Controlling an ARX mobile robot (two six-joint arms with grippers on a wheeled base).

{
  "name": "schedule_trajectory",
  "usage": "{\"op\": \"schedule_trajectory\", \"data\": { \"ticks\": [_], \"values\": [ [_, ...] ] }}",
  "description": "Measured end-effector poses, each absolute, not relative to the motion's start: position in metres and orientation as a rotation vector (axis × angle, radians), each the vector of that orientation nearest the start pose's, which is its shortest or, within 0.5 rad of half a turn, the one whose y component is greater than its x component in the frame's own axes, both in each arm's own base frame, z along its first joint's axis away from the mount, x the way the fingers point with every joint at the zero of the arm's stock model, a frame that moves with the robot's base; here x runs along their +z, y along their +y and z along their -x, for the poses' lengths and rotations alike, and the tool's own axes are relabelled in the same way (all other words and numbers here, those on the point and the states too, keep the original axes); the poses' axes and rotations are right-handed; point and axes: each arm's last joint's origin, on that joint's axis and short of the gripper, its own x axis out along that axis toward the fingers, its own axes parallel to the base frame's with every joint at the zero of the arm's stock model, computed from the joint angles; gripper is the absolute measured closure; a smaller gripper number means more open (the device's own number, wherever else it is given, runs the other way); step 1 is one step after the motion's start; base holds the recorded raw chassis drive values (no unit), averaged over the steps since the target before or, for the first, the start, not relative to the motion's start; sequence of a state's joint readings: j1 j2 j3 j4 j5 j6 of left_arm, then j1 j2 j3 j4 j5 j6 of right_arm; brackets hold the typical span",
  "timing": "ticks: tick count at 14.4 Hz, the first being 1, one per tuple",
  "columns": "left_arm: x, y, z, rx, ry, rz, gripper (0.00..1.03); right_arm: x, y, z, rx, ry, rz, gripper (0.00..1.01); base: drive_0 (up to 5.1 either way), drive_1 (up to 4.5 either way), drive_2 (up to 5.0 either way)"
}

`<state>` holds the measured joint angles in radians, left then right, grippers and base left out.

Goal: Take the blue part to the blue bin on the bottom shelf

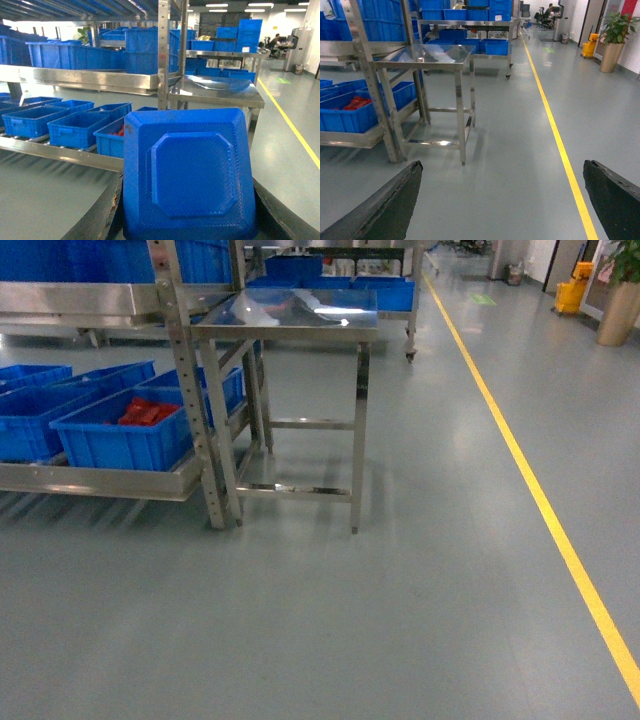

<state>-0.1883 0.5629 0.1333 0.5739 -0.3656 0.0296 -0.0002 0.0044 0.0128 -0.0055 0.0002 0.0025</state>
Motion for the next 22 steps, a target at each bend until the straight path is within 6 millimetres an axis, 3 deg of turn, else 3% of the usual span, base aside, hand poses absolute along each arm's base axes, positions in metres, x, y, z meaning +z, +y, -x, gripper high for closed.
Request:
{"op": "schedule_trajectory", "data": {
  "ticks": [22],
  "values": [
    [0.2105, -0.0158, -0.1378, 0.177, -0.136, 0.010, 0.58, 0.1671, 0.0000, -0.0972, 0.000, -0.004, -0.002, 0.03, 0.0, 4.08, -4.2]
  ]
}}
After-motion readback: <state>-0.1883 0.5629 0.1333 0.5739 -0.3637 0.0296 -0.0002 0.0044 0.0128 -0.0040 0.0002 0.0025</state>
